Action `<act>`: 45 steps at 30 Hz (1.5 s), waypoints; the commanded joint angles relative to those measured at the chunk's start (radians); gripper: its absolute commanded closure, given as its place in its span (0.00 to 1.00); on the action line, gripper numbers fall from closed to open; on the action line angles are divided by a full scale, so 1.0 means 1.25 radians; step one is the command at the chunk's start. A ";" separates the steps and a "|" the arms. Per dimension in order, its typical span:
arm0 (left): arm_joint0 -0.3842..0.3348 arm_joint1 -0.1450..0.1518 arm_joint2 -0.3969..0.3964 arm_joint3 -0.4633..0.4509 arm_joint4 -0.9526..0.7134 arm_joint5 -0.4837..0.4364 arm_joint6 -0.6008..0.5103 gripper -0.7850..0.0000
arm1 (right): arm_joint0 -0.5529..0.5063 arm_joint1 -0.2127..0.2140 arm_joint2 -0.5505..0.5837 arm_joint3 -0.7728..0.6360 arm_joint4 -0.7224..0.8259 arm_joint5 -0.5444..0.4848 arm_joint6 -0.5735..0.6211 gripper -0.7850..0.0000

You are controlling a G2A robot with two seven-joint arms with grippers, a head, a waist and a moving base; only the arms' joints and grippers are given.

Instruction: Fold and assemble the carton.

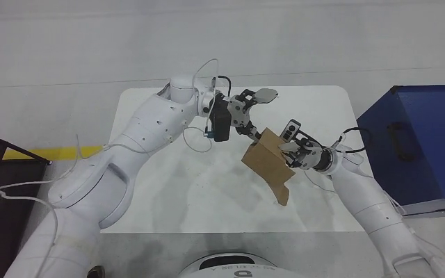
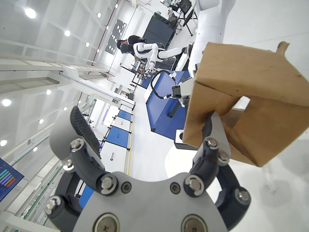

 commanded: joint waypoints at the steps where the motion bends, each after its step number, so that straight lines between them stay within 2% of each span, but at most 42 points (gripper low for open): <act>1: -0.002 -0.005 0.001 0.008 -0.001 0.006 0.004 0.00 | 0.000 0.000 0.001 0.001 -0.002 0.000 0.002 1.00; 9: -0.010 -0.011 -0.003 0.051 0.003 0.021 0.026 0.00 | -0.004 -0.002 0.011 0.006 -0.003 -0.001 0.012 1.00; 16: -0.005 0.019 -0.048 0.084 -0.006 0.061 0.045 0.00 | -0.012 -0.001 0.026 0.007 0.002 -0.001 0.016 1.00; 23: 0.024 0.064 -0.090 0.024 -0.006 0.058 0.045 0.00 | -0.011 -0.003 0.028 0.002 -0.001 0.003 0.013 1.00; 27: 0.044 0.074 -0.087 -0.033 0.009 0.031 0.045 0.00 | -0.011 -0.005 0.026 -0.003 -0.006 0.004 0.007 1.00; 35: 0.044 0.055 -0.054 -0.077 0.027 0.002 0.021 0.00 | -0.013 -0.008 0.023 -0.012 -0.017 0.006 -0.001 1.00; 39: 0.027 0.037 -0.034 -0.073 0.041 0.004 -0.007 0.00 | -0.017 -0.009 0.024 -0.017 -0.019 0.006 0.000 1.00; 45: 0.020 0.024 -0.031 -0.034 0.027 0.022 0.027 0.00 | -0.029 -0.008 0.035 -0.018 -0.018 0.002 0.006 1.00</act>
